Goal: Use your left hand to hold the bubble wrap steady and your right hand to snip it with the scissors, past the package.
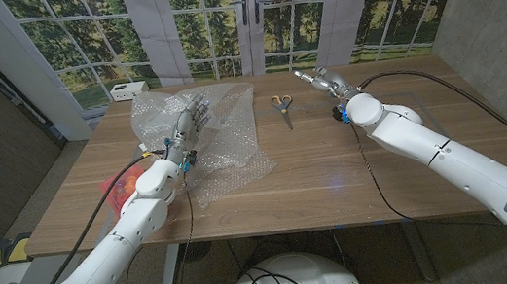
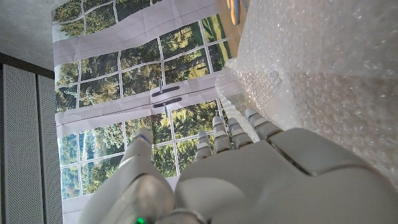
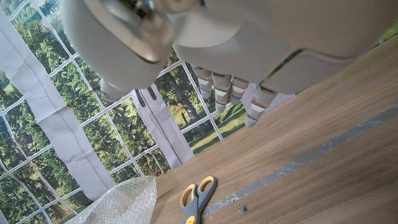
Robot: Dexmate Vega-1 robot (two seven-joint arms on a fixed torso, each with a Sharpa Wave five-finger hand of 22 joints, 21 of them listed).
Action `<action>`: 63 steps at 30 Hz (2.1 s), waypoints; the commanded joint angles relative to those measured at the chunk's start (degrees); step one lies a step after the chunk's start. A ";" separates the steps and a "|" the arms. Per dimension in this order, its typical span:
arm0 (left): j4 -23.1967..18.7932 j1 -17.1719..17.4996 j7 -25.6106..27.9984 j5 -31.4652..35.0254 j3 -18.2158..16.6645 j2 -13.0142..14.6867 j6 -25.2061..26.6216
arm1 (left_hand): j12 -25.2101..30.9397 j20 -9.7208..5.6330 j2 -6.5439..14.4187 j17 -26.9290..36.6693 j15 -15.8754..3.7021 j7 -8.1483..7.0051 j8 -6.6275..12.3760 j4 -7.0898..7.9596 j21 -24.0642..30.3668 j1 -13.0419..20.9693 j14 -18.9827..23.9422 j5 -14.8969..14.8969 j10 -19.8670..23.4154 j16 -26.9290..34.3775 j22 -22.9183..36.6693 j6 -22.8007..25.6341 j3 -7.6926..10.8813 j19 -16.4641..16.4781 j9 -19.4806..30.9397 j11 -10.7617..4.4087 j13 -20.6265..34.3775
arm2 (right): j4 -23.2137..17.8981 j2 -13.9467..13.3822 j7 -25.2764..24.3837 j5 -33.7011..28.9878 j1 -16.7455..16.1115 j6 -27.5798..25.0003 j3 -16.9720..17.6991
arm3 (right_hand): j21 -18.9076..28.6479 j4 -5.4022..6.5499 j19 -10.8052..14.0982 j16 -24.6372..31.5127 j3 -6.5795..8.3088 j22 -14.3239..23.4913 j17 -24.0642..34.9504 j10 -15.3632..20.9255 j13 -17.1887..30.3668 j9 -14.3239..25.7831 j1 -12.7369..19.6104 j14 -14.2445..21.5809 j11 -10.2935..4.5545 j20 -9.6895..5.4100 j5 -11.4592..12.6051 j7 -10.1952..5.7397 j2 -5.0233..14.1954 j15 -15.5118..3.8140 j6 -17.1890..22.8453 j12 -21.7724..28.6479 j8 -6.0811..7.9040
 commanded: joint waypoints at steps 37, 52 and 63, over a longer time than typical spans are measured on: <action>-0.78 0.92 -0.52 0.00 0.10 -0.02 -1.33 | -0.04 -0.12 0.14 0.14 -0.88 0.14 -0.09 -0.14 0.10 0.56 0.24 0.30 0.46 0.05 0.31 0.26 -0.05 0.58 0.01 -0.07 0.22 | 2.38 2.59 1.11 0.47 6.06 -8.31 -3.01 | 1.00 -2.34 5.00 0.68 1.05 0.03 0.05 2.95 0.49 0.25 4.33 3.21 1.58 0.92 1.12 1.72 0.55 3.82 -0.26 0.29 0.02; -0.74 1.29 -0.74 -0.28 -0.05 -0.07 -1.78 | -0.05 -0.08 0.21 0.14 -0.81 0.14 -0.11 -0.13 0.07 0.59 0.20 0.30 0.53 0.03 0.31 0.29 -0.05 0.54 0.01 -0.04 0.23 | 2.73 3.10 0.67 -0.01 7.20 -9.97 -3.83 | 0.97 -2.86 6.30 0.75 1.39 -0.05 -0.01 2.79 0.53 0.26 5.33 3.90 2.07 0.89 1.28 1.96 0.80 3.66 -0.35 0.06 0.01; 0.17 0.74 -1.71 -0.35 0.23 -0.37 -2.18 | -0.05 -0.09 0.24 0.14 -0.82 0.19 -0.14 -0.13 0.06 0.62 0.19 0.30 0.57 0.02 0.31 0.25 -0.05 0.51 0.01 -0.04 0.23 | 1.46 3.95 -0.60 -1.63 8.63 -14.74 -5.61 | 1.25 -3.45 9.00 1.22 1.71 -0.08 -0.08 3.87 0.57 0.27 6.40 6.29 3.48 0.73 1.30 3.23 0.93 4.53 0.32 0.34 0.23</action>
